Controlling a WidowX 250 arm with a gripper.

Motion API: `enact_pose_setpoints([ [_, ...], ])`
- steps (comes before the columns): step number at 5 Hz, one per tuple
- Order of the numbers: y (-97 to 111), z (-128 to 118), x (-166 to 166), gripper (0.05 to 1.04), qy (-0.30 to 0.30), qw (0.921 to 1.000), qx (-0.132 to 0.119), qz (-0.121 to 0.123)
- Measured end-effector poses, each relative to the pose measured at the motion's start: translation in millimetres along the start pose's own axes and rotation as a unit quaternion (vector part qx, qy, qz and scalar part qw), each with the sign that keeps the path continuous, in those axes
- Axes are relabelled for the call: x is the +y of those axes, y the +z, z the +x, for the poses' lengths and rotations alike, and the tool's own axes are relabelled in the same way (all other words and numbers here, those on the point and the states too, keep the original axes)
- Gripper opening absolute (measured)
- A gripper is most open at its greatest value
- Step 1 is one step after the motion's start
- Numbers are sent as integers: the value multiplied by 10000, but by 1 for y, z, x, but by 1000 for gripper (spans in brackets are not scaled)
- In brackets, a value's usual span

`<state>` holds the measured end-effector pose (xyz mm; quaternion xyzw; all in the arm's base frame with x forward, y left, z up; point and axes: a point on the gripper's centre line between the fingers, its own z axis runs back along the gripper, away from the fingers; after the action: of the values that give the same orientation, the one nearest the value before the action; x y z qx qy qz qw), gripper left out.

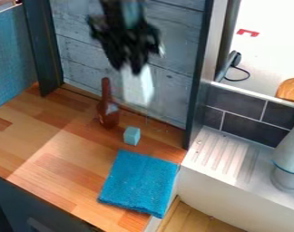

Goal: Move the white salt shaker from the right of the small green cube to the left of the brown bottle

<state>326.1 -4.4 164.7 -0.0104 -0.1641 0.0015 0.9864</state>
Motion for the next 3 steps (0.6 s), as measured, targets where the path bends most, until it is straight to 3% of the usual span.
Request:
enact_pose_setpoints([
  [1,50,-18,35,498,673,9972,-301,87],
  [2,57,-25,74,498,1122,9917,-544,324],
  [3,29,-26,108,498,1271,9891,-460,591],
])
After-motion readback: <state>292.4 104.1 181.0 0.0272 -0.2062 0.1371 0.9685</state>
